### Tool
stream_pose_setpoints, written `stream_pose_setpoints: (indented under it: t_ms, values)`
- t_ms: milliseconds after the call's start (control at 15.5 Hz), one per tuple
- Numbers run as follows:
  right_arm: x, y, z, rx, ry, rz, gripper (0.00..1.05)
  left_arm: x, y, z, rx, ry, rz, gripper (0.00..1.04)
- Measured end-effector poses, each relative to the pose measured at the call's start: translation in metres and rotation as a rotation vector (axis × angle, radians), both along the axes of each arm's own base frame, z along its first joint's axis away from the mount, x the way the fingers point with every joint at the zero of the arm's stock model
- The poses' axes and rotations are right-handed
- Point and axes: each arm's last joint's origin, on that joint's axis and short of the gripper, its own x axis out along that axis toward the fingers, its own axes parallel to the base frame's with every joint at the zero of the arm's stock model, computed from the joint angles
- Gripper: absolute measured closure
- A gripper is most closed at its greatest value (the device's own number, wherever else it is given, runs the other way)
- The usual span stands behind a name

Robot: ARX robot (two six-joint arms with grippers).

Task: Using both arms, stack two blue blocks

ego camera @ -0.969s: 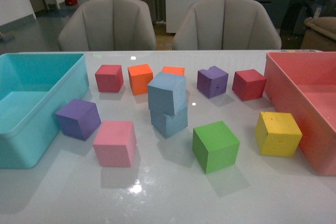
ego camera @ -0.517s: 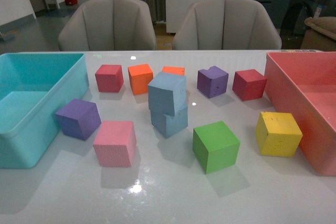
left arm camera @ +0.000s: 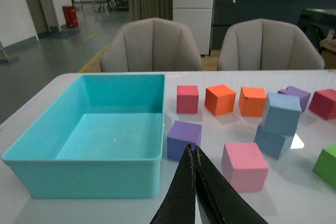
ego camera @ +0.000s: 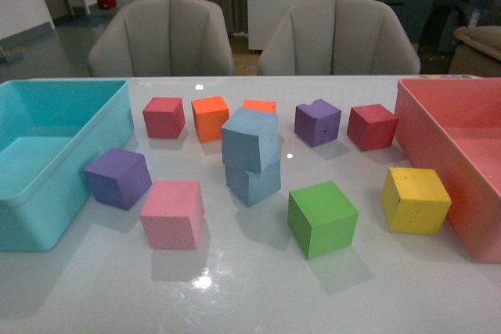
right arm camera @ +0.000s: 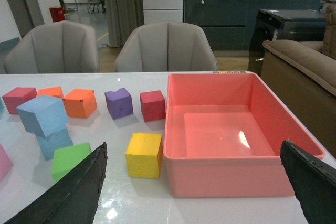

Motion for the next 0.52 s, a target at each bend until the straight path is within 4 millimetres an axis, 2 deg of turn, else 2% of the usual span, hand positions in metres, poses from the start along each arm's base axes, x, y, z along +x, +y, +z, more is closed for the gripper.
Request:
stream_pose_setpoints:
  t_ms: [259,517]
  values:
    - [0.0000,0.0000,-0.0001,0.000,0.002,0.000,0.06,0.0001,-0.0001,-0.0012,-0.001,0.004,-0.002,1.02]
    - [0.0000,0.0000,-0.0001,0.000,0.002,0.000,0.06,0.0001,-0.0001,-0.0012,0.000,0.004,-0.002,0.53]
